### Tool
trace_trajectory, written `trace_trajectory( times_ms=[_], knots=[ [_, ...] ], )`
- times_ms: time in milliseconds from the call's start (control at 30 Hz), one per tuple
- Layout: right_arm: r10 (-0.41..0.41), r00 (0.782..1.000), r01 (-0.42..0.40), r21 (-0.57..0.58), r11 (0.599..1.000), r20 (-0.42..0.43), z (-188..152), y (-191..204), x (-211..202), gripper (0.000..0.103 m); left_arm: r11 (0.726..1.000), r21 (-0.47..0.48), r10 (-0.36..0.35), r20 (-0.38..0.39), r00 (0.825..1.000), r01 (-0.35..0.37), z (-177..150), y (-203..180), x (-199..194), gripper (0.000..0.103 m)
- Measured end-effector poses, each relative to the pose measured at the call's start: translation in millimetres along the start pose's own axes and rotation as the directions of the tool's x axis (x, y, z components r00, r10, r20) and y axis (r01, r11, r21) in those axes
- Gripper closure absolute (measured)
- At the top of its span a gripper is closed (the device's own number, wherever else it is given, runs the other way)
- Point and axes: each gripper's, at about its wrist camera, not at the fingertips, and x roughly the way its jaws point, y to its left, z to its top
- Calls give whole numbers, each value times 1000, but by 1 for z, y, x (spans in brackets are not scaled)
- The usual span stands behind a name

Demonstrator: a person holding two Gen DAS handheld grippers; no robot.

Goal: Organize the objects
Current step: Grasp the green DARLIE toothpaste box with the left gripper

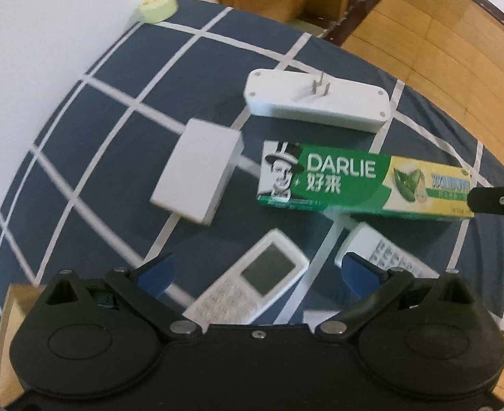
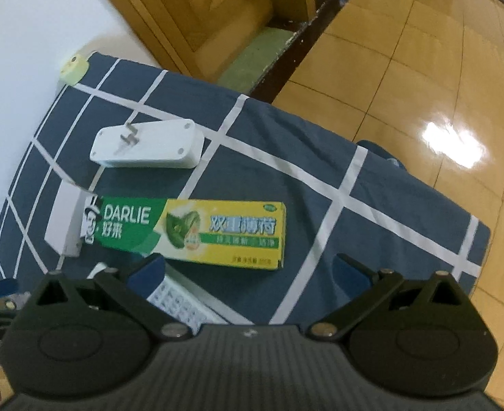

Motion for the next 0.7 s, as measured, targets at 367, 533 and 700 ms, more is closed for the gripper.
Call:
trace_trajectory(
  times_ms=[367,533,700],
  knots=[
    [38,998,-35,62,997,-44,20,0,42,0,993,18,-119,-59,991,120,33,-4,47,0],
    [38,996,-32,77,996,-76,26,3,58,0,988,32,-147,-78,986,150,43,-5,64,0],
    [39,993,-30,80,996,-109,30,6,72,0,980,47,-186,-103,977,192,53,-5,77,0]
  ],
)
